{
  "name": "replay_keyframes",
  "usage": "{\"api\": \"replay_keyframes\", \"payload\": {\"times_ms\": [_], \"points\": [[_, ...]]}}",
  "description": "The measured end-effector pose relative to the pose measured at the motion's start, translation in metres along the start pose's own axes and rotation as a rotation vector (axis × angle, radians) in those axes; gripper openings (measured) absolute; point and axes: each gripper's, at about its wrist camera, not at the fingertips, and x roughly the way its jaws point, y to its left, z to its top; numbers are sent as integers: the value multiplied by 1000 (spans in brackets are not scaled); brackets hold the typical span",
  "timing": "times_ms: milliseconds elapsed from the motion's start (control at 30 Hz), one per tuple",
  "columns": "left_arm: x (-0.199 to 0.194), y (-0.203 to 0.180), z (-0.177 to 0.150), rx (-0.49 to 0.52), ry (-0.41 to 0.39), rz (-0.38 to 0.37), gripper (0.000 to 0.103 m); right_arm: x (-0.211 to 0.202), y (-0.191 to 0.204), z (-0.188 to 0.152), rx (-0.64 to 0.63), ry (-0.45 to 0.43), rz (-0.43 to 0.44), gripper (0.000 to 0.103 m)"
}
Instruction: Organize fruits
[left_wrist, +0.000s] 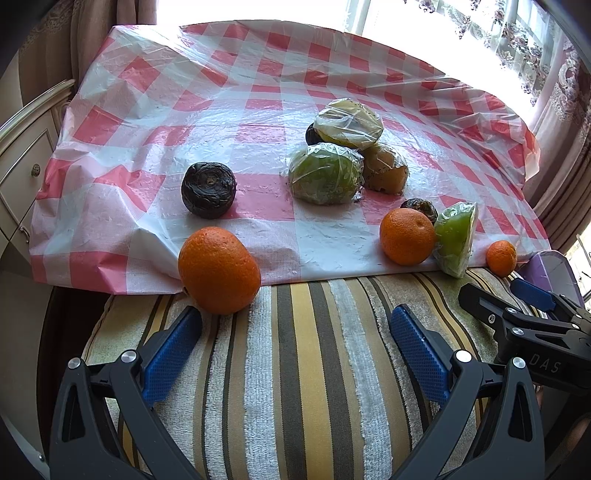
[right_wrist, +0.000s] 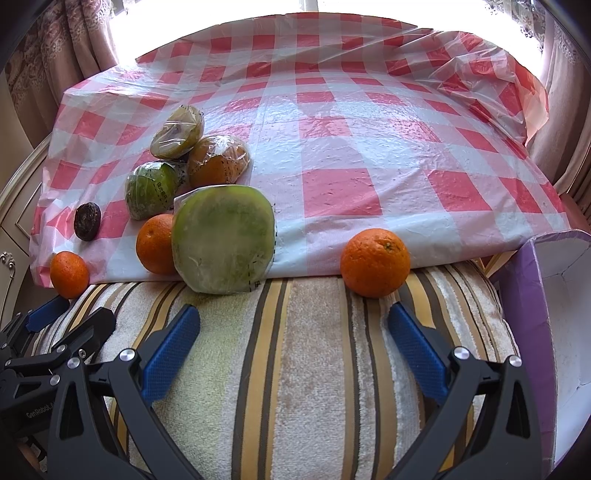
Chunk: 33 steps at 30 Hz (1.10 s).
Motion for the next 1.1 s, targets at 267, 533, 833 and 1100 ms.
{"api": "replay_keyframes", "payload": {"times_ms": [267, 533, 833, 1100], "points": [[-8, 0, -1, 0, -23, -9, 99, -1, -4, 5, -30, 32, 49, 102], [-18, 2, 0, -2, -81, -11, 96, -9, 5, 6, -60, 0, 44, 102], [-24, 12, 9, -45, -116, 14, 81, -7, 12, 21, -70, -23, 105, 102], [-14, 31, 20, -129, -88, 23, 66, -2, 20, 38, -76, -45, 170, 101]]}}
